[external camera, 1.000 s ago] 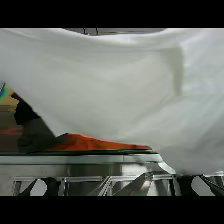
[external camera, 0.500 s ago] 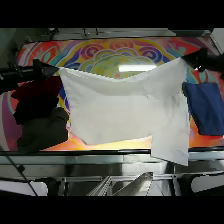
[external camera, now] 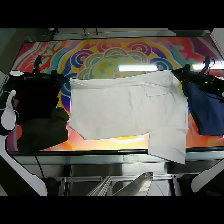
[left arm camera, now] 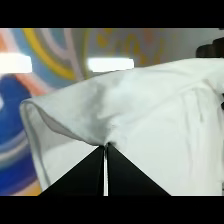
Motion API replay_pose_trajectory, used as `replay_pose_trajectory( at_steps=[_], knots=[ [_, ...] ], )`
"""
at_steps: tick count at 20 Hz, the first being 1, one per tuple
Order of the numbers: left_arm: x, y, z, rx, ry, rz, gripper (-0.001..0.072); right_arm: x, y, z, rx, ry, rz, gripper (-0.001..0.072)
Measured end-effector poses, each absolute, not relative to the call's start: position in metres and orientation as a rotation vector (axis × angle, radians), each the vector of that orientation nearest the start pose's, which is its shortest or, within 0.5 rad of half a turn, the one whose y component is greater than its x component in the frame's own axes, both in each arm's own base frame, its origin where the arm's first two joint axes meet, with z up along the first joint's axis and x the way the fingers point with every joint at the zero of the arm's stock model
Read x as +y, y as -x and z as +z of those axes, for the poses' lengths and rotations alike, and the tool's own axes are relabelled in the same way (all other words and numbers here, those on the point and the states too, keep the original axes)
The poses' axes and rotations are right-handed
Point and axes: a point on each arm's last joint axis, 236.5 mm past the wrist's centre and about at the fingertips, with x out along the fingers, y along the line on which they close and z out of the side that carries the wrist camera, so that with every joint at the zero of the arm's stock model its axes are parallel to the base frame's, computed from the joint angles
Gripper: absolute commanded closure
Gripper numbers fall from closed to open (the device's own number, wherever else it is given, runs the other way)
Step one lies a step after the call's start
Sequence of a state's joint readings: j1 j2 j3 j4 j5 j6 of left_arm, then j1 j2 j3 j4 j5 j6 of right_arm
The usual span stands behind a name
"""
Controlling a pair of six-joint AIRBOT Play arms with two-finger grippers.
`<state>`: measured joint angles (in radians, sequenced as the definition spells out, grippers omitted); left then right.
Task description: Fold the shirts.
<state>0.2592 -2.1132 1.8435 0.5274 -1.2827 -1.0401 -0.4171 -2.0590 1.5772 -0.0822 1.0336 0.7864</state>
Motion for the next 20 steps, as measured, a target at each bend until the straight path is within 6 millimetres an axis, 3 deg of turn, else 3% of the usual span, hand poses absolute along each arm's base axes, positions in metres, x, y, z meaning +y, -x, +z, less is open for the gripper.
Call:
replay_pose_trajectory(
  at_steps=[5, 10, 17, 18, 19, 20],
  knots=[
    [-0.04, -0.543, -0.059, 1.182, 0.645, -0.638, 0.0696, -0.062, -0.577, -0.034, 0.694, -1.038, 0.478, 0.0698],
    [-0.047, -0.532, -0.071, 1.247, 0.612, -0.636, 0.0696, -0.065, -0.555, -0.056, 0.814, -0.99, 0.477, 0.0698],
    [-0.051, -0.515, -0.102, 1.377, 0.445, -0.571, 0.0696, -0.072, -0.543, -0.079, 0.904, -0.924, 0.424, 0.0697],
    [-0.052, -0.515, -0.102, 1.384, 0.428, -0.567, 0.0695, -0.073, -0.543, -0.08, 0.907, -0.921, 0.419, 0.0671],
    [-0.053, -0.516, -0.101, 1.384, 0.414, -0.567, 0.0691, -0.073, -0.543, -0.08, 0.908, -0.916, 0.414, 0.0502],
    [-0.054, -0.518, -0.096, 1.378, 0.395, -0.571, 0.0537, -0.074, -0.543, -0.077, 0.906, -0.907, 0.414, 0.045]
  ],
)
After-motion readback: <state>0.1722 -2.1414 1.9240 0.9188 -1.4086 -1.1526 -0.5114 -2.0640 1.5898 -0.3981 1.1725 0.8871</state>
